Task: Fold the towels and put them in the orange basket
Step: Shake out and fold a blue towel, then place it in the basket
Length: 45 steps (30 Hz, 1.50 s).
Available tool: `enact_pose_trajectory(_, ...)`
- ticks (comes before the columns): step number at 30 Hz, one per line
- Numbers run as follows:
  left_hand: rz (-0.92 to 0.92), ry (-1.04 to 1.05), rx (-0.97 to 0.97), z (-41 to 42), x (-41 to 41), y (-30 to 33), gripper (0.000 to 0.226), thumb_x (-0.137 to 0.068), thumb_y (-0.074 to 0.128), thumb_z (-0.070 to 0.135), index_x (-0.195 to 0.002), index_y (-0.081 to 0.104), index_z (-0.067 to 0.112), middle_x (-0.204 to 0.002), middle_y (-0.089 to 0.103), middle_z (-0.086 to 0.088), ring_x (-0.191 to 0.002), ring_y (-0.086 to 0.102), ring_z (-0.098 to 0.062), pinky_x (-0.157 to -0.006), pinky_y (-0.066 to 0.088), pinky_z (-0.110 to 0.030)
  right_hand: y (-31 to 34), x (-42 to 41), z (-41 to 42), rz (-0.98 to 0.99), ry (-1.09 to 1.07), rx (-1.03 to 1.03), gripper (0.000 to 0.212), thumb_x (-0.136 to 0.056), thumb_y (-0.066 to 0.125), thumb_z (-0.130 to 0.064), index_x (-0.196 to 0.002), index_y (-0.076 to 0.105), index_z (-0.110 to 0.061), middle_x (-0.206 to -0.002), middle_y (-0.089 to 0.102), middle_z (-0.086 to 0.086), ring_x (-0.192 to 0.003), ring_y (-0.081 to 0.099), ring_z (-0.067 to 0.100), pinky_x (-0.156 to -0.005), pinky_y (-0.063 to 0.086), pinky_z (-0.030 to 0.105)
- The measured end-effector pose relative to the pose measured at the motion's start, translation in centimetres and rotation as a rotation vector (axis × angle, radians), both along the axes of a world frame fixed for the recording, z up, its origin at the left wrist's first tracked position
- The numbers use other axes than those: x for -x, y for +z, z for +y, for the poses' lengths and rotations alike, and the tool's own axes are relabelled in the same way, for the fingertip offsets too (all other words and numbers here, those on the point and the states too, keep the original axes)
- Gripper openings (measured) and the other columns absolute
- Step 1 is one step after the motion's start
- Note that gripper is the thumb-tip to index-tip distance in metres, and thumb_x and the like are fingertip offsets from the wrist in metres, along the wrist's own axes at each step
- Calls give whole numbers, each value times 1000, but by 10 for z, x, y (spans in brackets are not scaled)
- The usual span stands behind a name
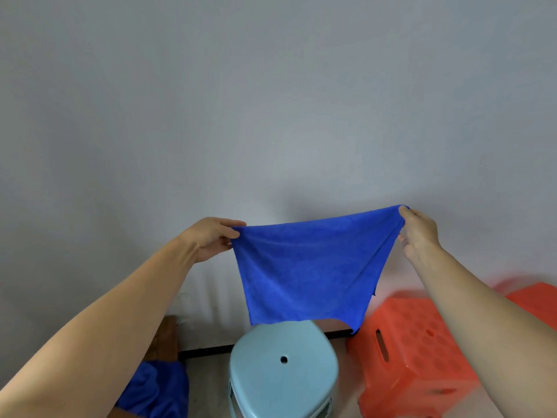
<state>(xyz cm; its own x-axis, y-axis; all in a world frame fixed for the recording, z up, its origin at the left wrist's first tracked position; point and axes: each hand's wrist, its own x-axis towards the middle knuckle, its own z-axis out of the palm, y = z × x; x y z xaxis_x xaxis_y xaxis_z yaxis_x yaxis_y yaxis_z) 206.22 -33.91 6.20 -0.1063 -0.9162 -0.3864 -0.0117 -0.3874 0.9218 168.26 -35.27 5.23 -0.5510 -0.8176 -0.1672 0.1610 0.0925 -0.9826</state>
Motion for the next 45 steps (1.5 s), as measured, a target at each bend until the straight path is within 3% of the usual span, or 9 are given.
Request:
enact_pose_trajectory(3,-291,59,150,-1,-3,-11,28,-87,48,-11,-104,68,-1,-101,66,-13,-94,59,-23,-90,46,-31,-3,5,-5,48,-28,-42,26,-86,59,-25,-63,45,-26,-68,37,-3,-62,34,15,-68,32,32)
enact_pose_trajectory(8,-694,212,285,-4,1,-35,14,-89,53,8,-83,63,-1,-67,50,-6,-60,42,-21,-55,34,-25,-19,5,-24,236,49,-228,23,-86,56,-29,-69,45,-18,-74,42,7,-74,37,24,-61,35,31)
enact_pose_trajectory(12,-447,394,291,-4,-1,-53,13,-93,53,16,-83,55,8,-72,51,1,-65,45,-12,-59,36,-21,-36,7,-35,345,109,-386,35,-87,60,-38,-99,56,-5,-114,63,18,-101,61,34,-93,48,43)
enact_pose_trajectory(16,40,487,242,-5,-5,-67,29,-96,51,20,-68,42,18,-71,45,1,-69,41,-15,-69,34,-29,-34,-4,-35,178,238,-471,31,-88,62,-39,-90,56,-9,-97,66,11,-110,62,31,-103,36,50)
enact_pose_trajectory(19,210,568,226,-10,-3,-69,29,-98,48,19,-70,42,19,-73,46,1,-69,42,-13,-66,35,-27,-31,-10,-38,-110,394,-546,33,-91,58,-38,-96,57,-5,-105,59,12,-126,49,31,-115,17,54)
enact_pose_trajectory(25,267,655,238,-21,-5,-59,26,-99,47,18,-73,45,19,-76,52,3,-69,47,-11,-65,38,-24,-27,-2,-43,-199,695,-420,14,-94,49,-16,-98,62,-11,-110,63,7,-123,48,22,-117,13,53)
enact_pose_trajectory(33,188,775,178,-36,2,-65,25,-97,51,22,-72,48,19,-72,49,4,-65,44,-9,-60,39,-22,-42,-16,-57,71,394,-58,16,-93,56,-10,-84,65,-19,-87,64,-3,-89,59,14,-97,39,38)
enact_pose_trajectory(40,213,761,62,-55,7,-98,23,-96,53,21,-73,51,20,-73,54,5,-64,49,-8,-57,43,-20,-92,-23,-79,-15,258,-26,14,-91,54,-6,-84,61,-16,-89,62,4,-89,58,23,-82,46,38)
enact_pose_trajectory(45,245,710,40,-46,4,-125,25,-96,55,22,-71,51,20,-73,52,7,-71,49,-8,-73,43,-23,-108,-24,-70,-96,225,-53,19,-92,52,-2,-82,59,-17,-86,62,1,-80,60,14,-75,50,26)
